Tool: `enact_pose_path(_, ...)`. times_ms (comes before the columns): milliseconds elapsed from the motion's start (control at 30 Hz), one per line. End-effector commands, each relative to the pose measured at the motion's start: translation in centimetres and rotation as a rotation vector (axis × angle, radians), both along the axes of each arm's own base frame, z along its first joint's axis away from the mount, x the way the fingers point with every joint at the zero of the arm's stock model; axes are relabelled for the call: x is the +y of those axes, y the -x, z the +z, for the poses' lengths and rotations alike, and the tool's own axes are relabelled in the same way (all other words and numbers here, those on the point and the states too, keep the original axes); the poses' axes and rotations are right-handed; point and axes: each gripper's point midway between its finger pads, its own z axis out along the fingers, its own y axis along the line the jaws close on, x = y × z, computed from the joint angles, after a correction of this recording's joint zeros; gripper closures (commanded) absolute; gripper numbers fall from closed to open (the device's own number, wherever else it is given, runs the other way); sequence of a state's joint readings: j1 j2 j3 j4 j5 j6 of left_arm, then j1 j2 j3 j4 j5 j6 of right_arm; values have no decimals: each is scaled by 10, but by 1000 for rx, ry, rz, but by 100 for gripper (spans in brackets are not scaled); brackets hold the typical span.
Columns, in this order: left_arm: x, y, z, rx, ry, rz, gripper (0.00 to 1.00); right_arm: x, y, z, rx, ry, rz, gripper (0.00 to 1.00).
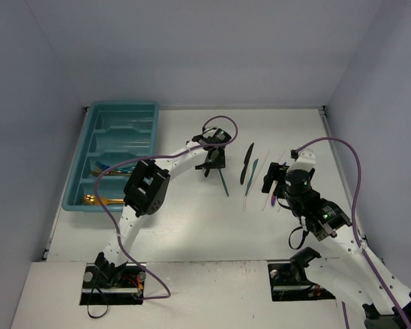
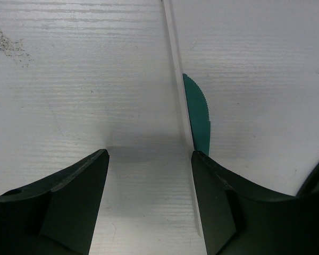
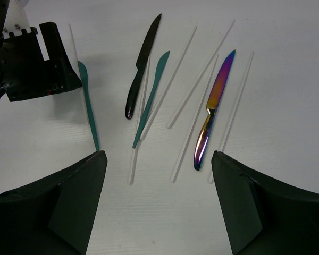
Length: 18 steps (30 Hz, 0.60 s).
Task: Sort the eating utensils into containers
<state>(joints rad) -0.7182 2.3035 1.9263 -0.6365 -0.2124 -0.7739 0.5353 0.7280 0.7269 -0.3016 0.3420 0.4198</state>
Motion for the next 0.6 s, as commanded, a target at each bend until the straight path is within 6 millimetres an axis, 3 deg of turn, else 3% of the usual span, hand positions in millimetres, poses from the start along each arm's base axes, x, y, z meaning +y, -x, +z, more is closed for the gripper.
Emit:
enact_pose_path(0,0,-5,16,-42,15,35,40,-1,-5,8,-35,-27,-21,23)
enact_pose_path(200,15,11,-9,19,-48,54,41,-1,-4,6,-33,-31,-22,23)
enact_pose_path(300,26,17,-16,38,-78,65,47,0,-4,5,-30,-33,-20,23)
enact_pose_path(567,46,28,-12,47,-106,71,59,0,-4,4,-28,-32,-21,23)
